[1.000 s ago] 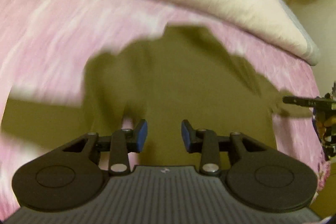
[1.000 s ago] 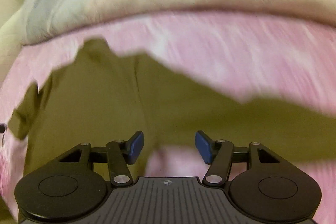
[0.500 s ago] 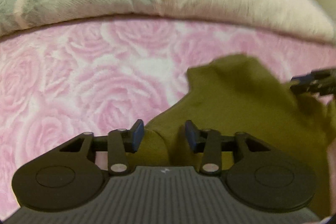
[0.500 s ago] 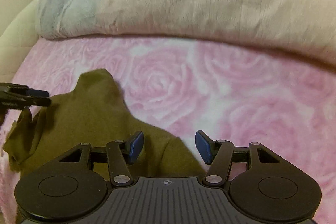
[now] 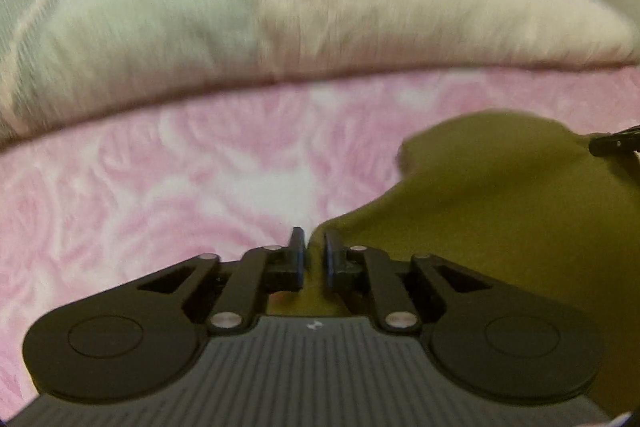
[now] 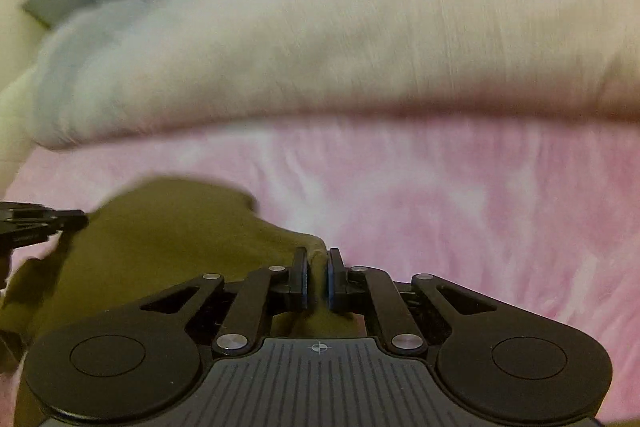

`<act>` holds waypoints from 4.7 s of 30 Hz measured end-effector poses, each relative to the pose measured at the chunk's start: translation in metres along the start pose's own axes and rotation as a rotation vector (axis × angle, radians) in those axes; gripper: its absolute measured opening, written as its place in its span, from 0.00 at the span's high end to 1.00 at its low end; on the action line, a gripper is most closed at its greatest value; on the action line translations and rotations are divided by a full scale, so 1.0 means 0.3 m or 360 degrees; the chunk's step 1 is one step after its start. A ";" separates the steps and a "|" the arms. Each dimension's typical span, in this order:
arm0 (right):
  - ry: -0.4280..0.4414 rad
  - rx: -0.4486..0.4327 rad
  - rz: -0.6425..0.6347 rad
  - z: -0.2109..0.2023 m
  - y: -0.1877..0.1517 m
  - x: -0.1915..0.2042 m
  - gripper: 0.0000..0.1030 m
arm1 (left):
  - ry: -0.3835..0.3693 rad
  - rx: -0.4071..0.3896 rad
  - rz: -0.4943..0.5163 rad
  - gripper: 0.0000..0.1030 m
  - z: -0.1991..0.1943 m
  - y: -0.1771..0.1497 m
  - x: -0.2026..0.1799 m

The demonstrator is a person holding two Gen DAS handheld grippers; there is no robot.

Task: Fold clothes

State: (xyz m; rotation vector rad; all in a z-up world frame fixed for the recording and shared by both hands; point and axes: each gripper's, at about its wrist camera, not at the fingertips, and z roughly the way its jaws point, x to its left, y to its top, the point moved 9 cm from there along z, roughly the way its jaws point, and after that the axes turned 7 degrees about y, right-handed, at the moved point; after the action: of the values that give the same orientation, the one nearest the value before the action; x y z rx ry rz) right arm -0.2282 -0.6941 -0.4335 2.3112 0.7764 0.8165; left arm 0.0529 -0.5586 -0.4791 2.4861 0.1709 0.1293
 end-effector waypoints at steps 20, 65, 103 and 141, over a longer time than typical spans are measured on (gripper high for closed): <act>-0.0180 0.0071 0.0634 -0.379 -0.319 -0.004 0.19 | 0.0630 0.0179 -0.1668 0.62 -0.733 -0.717 0.711; -0.0530 -0.0365 0.1449 -0.966 -0.678 -0.394 0.19 | 0.0369 0.0049 -0.1593 0.88 -0.841 -0.689 0.044; -0.0985 -0.0850 0.1640 -1.391 -0.864 -0.724 0.98 | 0.0139 0.0318 -0.1404 0.85 -0.734 -0.643 -0.397; 0.0264 0.0324 0.1163 -0.959 -1.168 0.295 0.51 | -0.0405 0.0511 -0.1063 0.77 -0.952 -1.161 -0.153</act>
State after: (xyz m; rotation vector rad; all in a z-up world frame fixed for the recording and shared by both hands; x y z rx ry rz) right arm -0.4843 -0.3097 -0.4446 2.7680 0.0423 1.2949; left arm -0.0625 -0.1210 -0.4659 2.5796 0.9538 -0.5266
